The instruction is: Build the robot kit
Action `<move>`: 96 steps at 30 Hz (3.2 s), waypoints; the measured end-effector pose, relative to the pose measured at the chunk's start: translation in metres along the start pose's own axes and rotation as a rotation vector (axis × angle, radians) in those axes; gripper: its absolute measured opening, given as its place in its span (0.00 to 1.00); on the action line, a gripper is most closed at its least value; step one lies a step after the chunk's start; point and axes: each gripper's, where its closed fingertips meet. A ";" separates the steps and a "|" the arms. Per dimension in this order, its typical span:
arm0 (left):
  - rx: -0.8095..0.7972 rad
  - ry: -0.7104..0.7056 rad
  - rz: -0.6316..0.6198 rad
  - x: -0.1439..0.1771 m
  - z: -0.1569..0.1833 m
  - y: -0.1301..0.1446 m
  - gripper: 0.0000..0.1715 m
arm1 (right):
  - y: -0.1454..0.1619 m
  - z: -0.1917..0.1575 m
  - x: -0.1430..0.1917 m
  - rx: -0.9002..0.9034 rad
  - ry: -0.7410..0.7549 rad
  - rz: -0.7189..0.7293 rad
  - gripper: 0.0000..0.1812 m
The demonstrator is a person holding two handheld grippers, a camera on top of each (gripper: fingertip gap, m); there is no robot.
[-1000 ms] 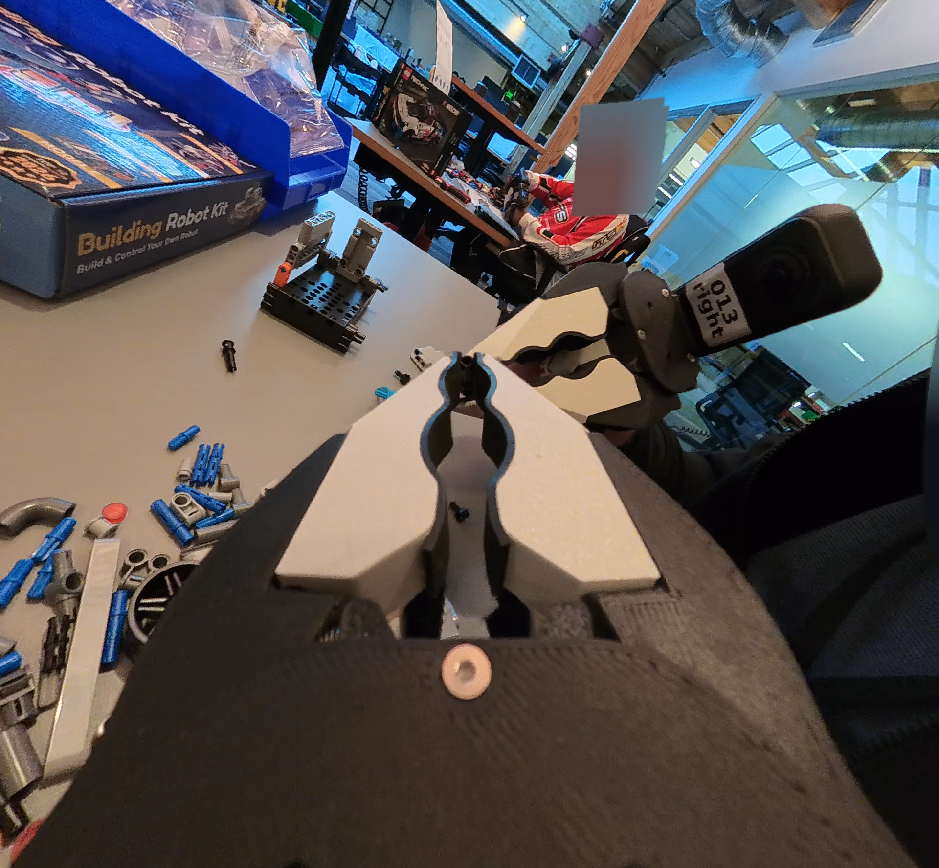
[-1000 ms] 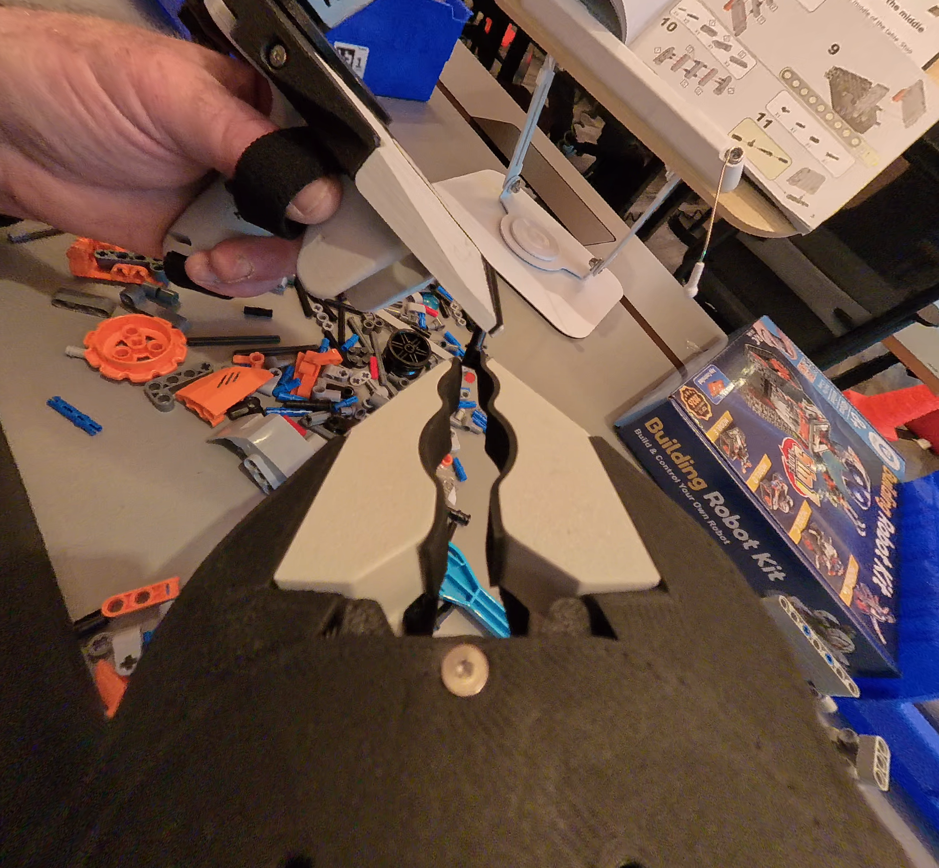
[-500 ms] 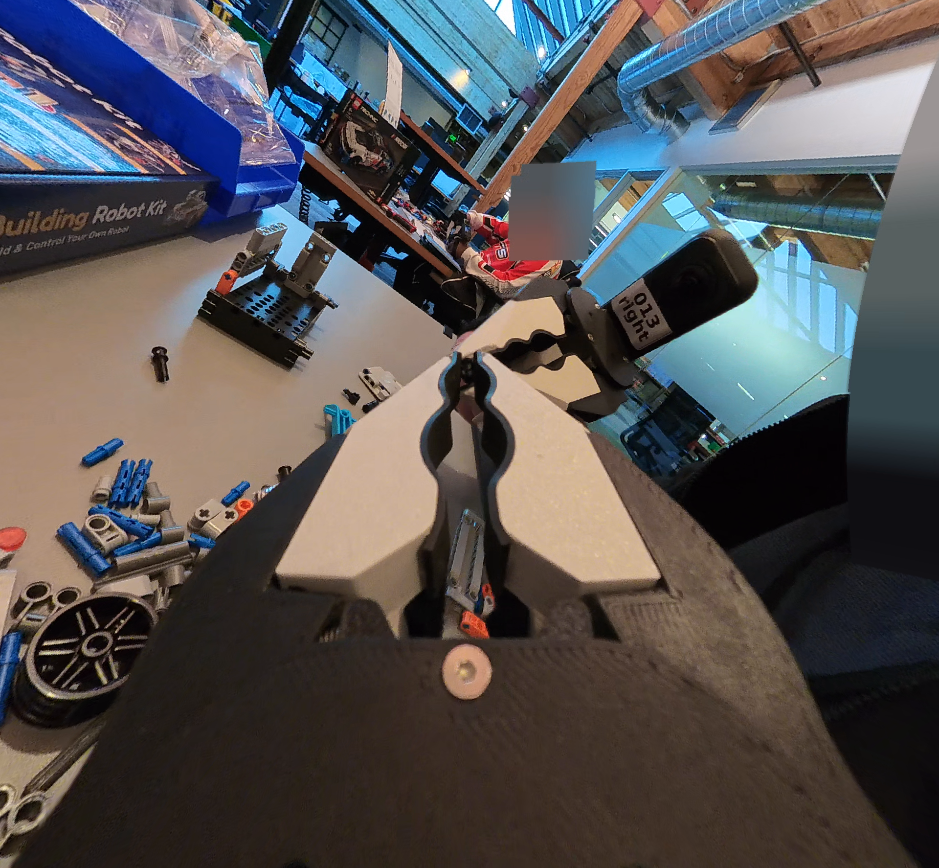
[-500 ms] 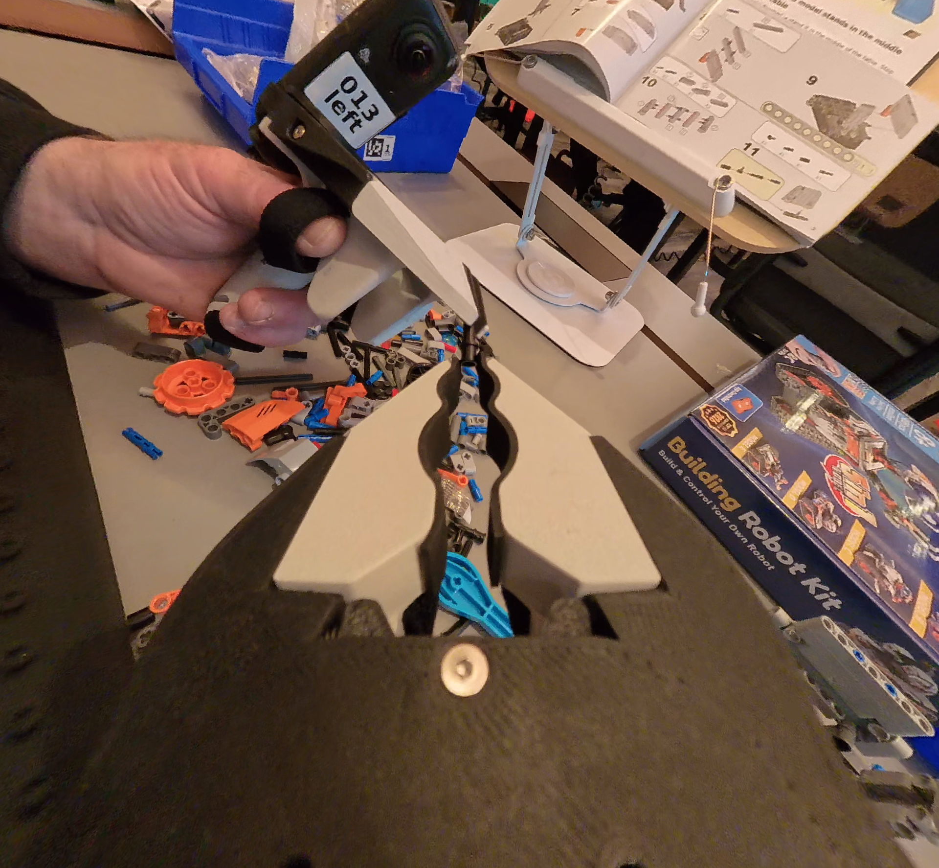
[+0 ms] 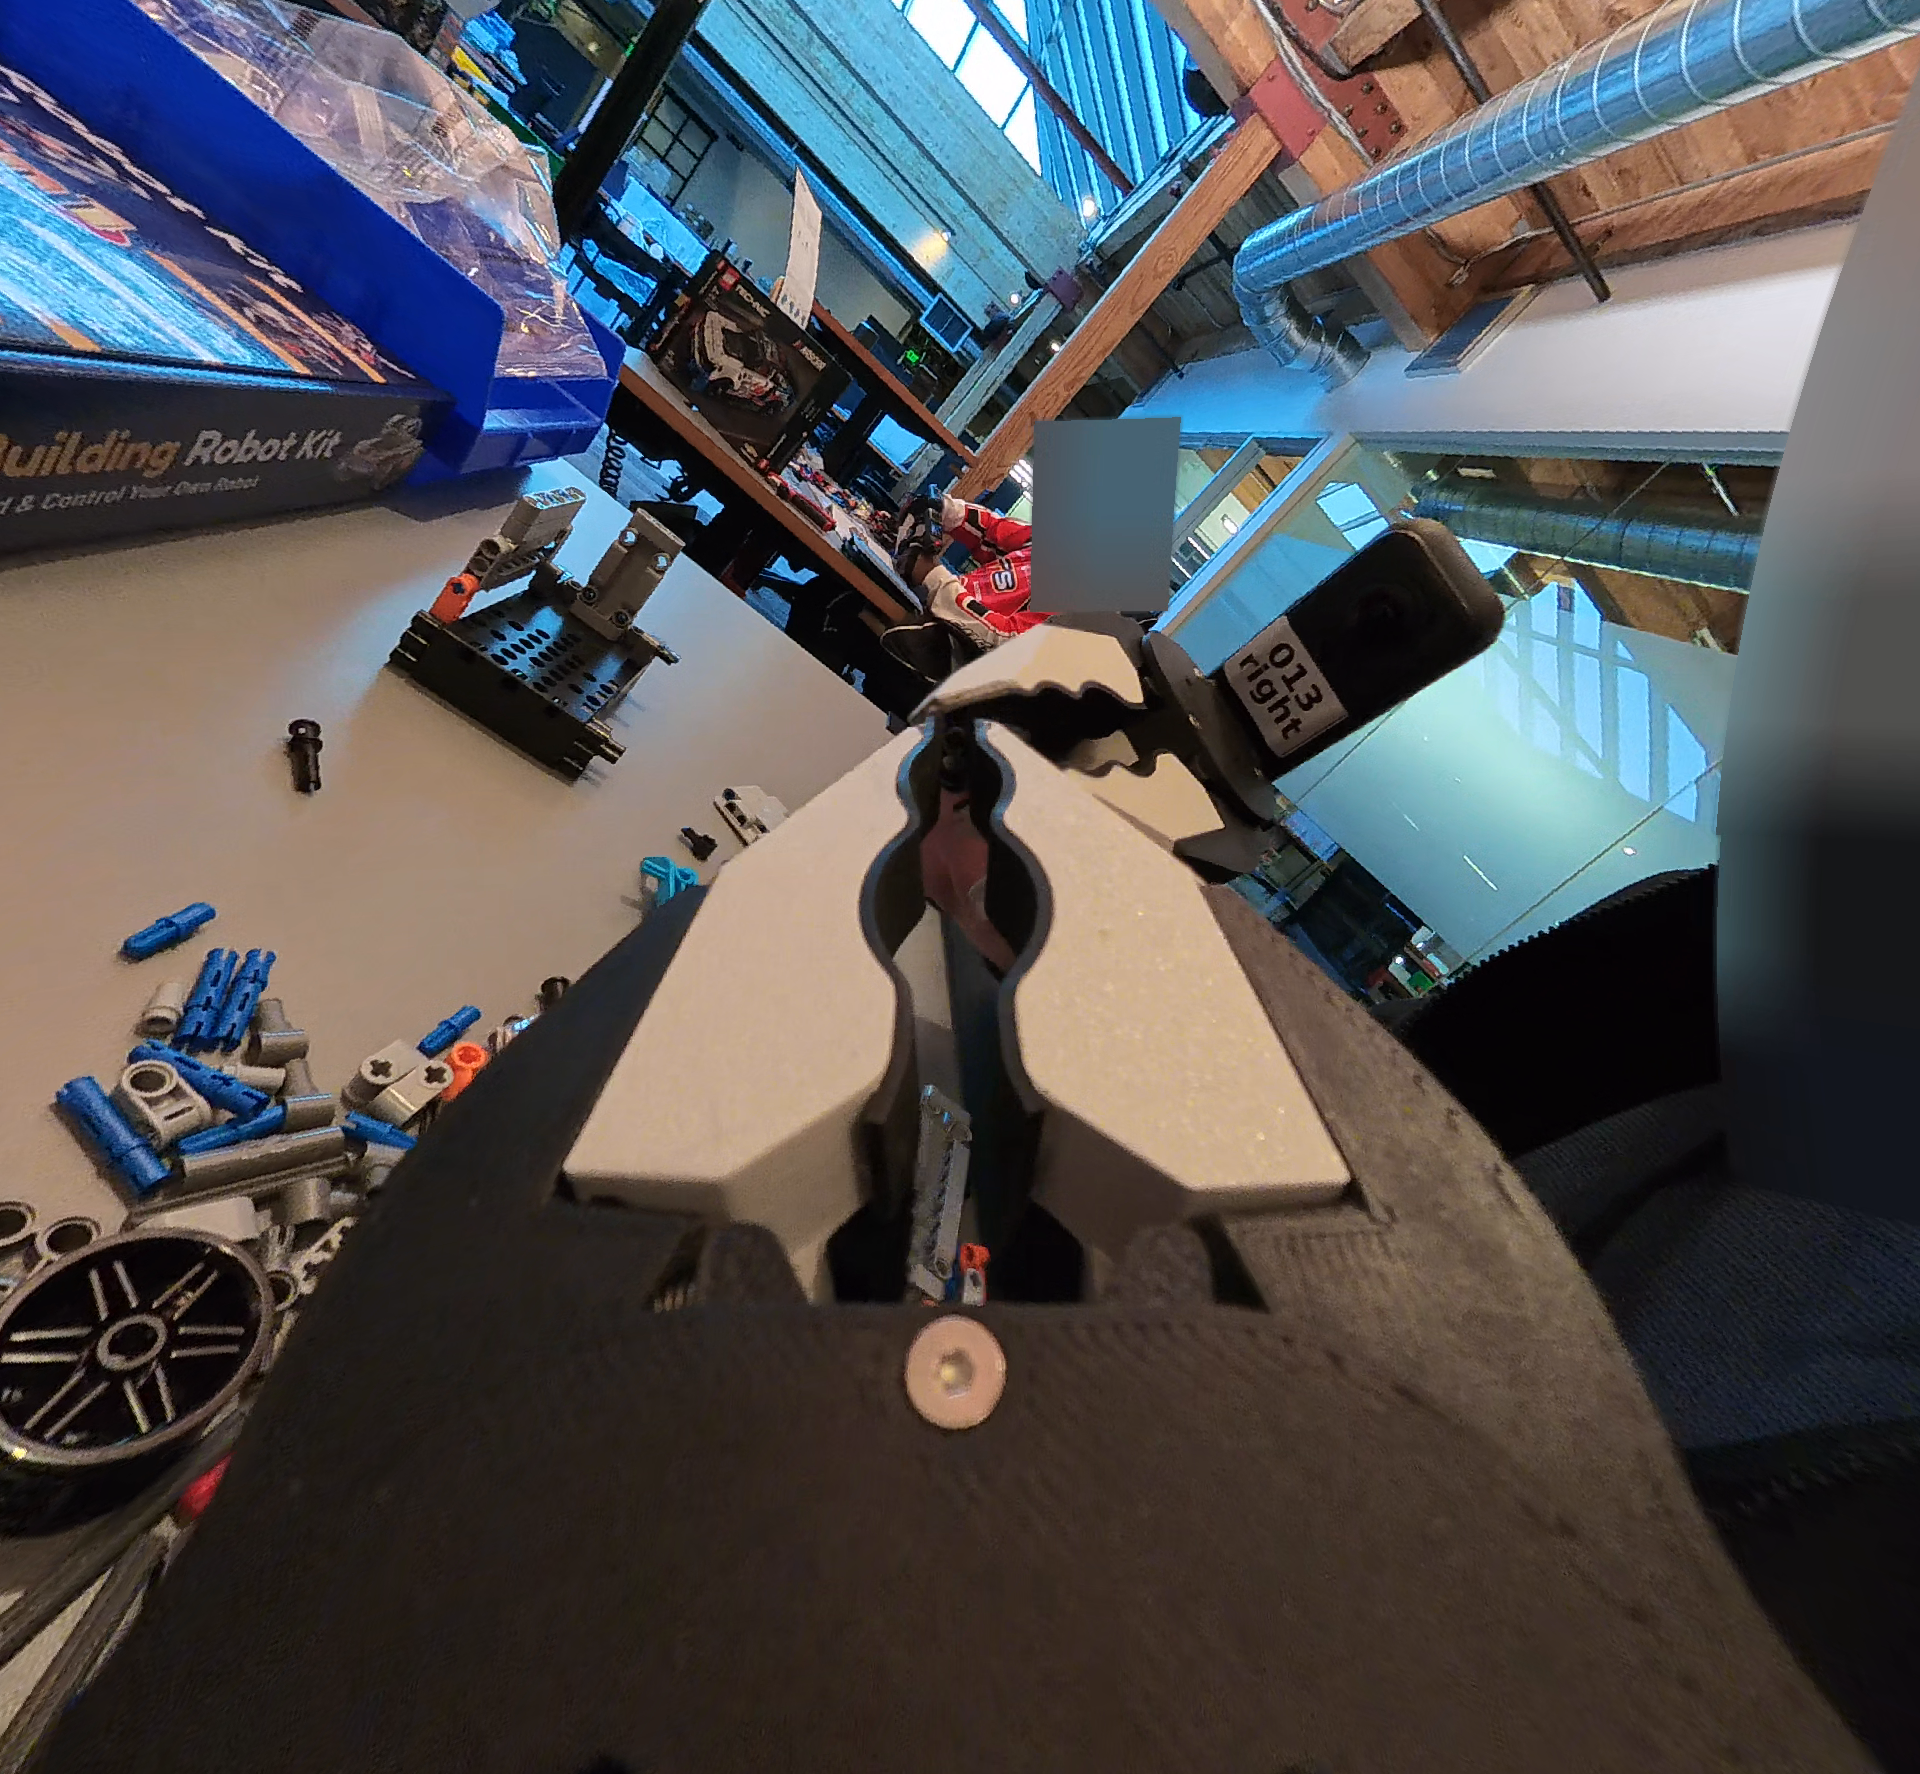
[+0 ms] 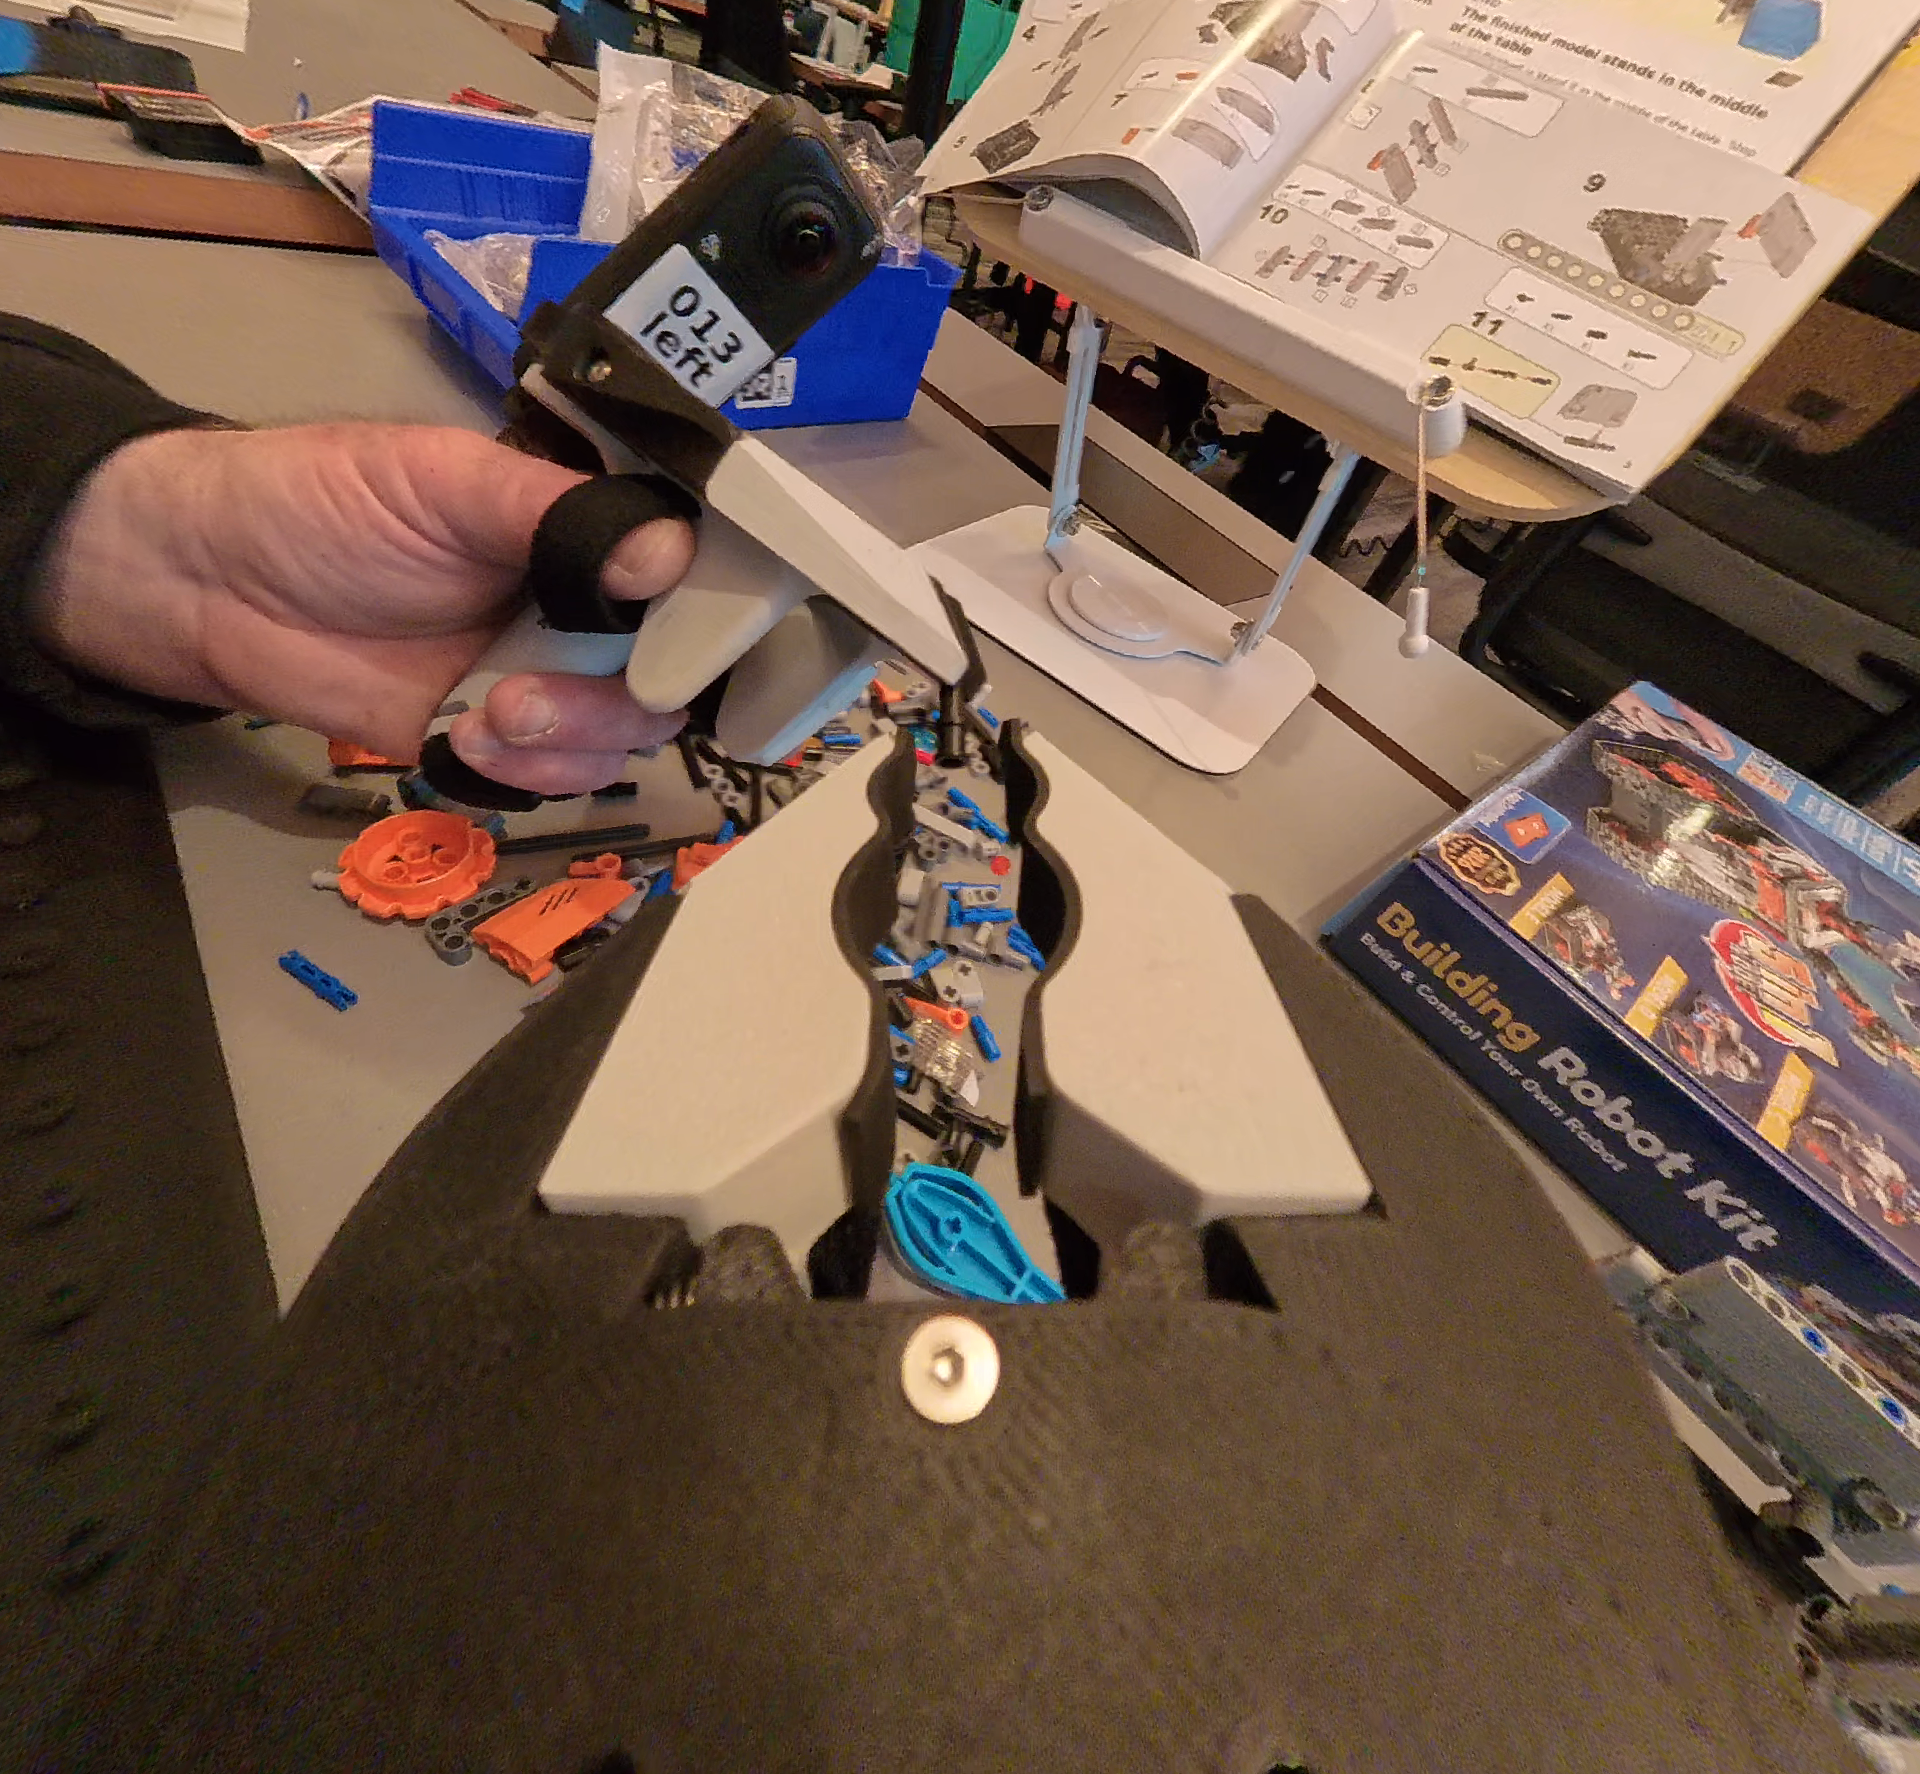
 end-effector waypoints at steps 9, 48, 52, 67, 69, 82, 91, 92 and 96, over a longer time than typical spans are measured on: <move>-0.002 -0.001 -0.003 -0.002 0.000 0.002 0.00 | 0.004 -0.001 -0.002 0.040 0.017 -0.026 0.03; -0.728 -0.171 -0.929 -0.097 -0.053 0.102 0.14 | 0.072 0.117 0.107 -0.187 0.296 -0.134 0.02; -0.790 -0.152 -1.020 -0.117 -0.070 0.115 0.15 | 0.074 0.121 0.110 -0.226 0.301 -0.123 0.02; -0.840 -0.093 -1.164 -0.138 -0.096 0.142 0.07 | 0.072 0.118 0.111 -0.239 0.279 -0.100 0.02; -0.828 -0.095 -1.166 -0.139 -0.096 0.142 0.07 | 0.072 0.118 0.111 -0.241 0.280 -0.099 0.02; -0.602 -0.087 -0.684 -0.102 -0.041 0.063 0.07 | 0.067 0.109 0.108 -0.225 0.231 -0.085 0.02; -0.281 -0.054 -0.157 -0.012 0.015 -0.007 0.07 | 0.026 0.047 0.073 -0.100 0.069 -0.055 0.02; -0.265 -0.032 -0.111 -0.005 0.020 -0.012 0.07 | 0.019 0.035 0.065 -0.091 0.041 -0.048 0.02; -0.194 0.033 0.036 0.016 0.030 -0.028 0.07 | -0.001 -0.011 0.030 -0.036 -0.048 -0.049 0.02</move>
Point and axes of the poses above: each gripper's, where its closed fingertips meet, x back along the fingers, y out of its underside, z = x × y across the jaws, and after that the axes turned 6 degrees about -x, right-handed
